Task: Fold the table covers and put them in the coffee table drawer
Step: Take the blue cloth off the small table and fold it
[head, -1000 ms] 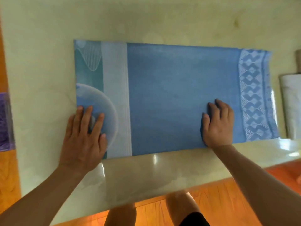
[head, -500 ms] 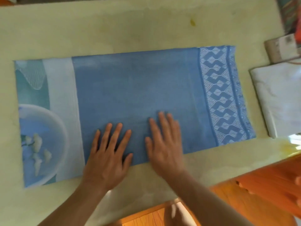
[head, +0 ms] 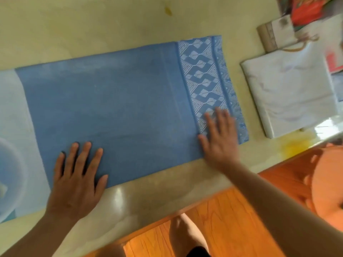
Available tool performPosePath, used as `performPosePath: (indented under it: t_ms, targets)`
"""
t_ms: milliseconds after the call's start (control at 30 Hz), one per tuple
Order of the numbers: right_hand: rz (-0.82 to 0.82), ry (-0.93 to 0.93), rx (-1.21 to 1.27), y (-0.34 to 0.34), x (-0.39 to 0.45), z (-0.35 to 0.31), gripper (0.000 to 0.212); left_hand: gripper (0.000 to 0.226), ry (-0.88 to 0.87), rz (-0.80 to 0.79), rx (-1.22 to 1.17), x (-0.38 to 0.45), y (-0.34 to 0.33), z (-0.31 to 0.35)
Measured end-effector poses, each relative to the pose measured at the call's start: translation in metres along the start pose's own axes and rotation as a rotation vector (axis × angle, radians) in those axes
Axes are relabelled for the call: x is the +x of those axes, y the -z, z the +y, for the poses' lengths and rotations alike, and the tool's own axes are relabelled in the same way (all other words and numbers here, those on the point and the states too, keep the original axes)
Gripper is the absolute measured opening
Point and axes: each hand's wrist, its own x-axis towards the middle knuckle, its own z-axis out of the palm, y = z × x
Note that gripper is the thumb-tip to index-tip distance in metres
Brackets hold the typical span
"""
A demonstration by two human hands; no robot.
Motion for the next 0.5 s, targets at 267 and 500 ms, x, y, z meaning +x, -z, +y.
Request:
performPosePath:
  t_ms: [267, 500]
  targets:
    - [-0.120, -0.091, -0.034, 0.037, 0.014, 0.066, 0.068, 0.061, 0.098, -0.053, -0.006, 0.024, 0.022, 0.018]
    - [0.093, 0.184, 0.158, 0.064, 0.146, 0.028, 0.054, 0.046, 0.122, 0.142, -0.206, 0.213, 0.052, 0.026]
